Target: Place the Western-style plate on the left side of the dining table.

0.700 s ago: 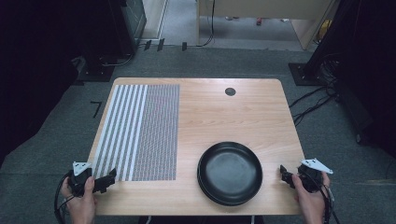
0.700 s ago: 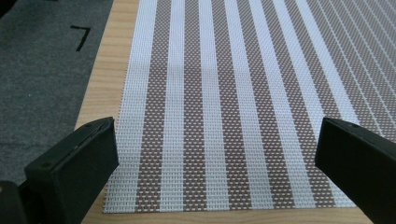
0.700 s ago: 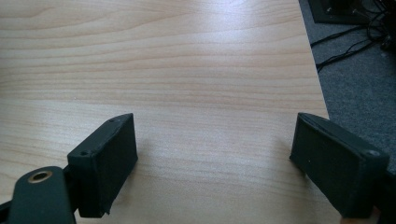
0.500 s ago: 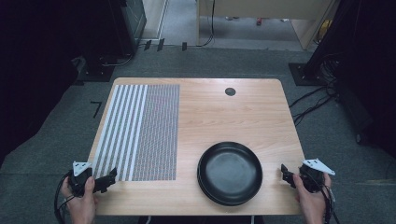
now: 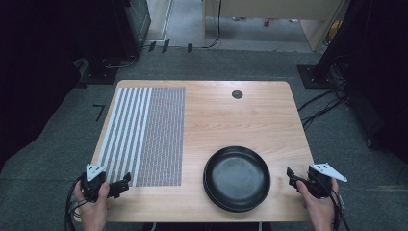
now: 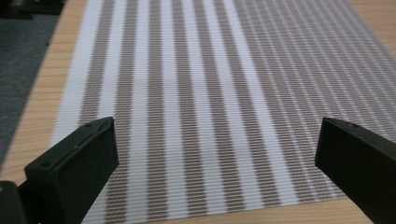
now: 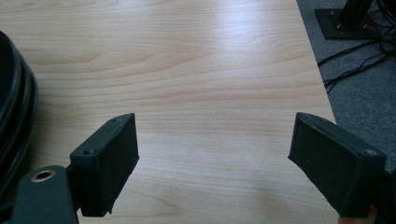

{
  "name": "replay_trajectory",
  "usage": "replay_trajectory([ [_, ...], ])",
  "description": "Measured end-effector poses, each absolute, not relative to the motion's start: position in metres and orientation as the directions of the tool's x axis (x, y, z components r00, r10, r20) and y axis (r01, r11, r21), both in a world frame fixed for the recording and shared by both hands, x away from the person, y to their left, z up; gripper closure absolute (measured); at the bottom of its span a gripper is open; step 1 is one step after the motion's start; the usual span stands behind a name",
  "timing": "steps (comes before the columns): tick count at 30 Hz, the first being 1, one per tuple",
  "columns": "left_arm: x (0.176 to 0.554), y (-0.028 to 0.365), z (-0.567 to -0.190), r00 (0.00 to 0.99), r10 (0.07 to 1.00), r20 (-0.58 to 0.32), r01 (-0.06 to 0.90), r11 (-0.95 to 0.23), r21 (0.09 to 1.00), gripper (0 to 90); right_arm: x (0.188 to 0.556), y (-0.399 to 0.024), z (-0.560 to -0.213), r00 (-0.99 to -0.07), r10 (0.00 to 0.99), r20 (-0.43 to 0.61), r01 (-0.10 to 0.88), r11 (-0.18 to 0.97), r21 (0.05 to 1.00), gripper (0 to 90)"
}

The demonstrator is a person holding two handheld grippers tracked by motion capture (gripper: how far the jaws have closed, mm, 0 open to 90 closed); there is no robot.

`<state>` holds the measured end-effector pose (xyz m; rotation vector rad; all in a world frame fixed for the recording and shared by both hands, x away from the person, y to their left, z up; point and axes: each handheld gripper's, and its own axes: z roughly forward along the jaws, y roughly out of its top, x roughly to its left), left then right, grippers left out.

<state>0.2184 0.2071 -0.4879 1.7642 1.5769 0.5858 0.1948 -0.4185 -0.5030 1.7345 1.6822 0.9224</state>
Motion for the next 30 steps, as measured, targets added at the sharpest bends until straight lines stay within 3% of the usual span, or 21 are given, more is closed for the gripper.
replay_trajectory([
  [13,0.22,0.187,-0.484,0.245,0.958,-0.147,0.657,-0.053,0.752,0.4,0.192,-0.4,-0.493,-0.06,0.991,0.116,0.593,-0.058,0.803,16.6],
  [16,0.219,0.183,-0.483,0.25,0.957,-0.149,0.645,-0.05,0.763,6.8,0.192,-0.397,-0.492,-0.067,0.991,0.112,0.585,-0.052,0.809,17.5],
  [21,0.22,0.174,-0.482,0.309,0.938,-0.156,0.64,-0.084,0.764,6.9,0.191,-0.392,-0.49,-0.079,0.991,0.109,0.577,-0.044,0.816,18.7],
  [30,0.226,0.151,-0.48,0.342,0.93,-0.137,0.636,-0.122,0.762,6.8,0.192,-0.382,-0.488,-0.104,0.987,0.123,0.591,-0.038,0.806,15.8],
])
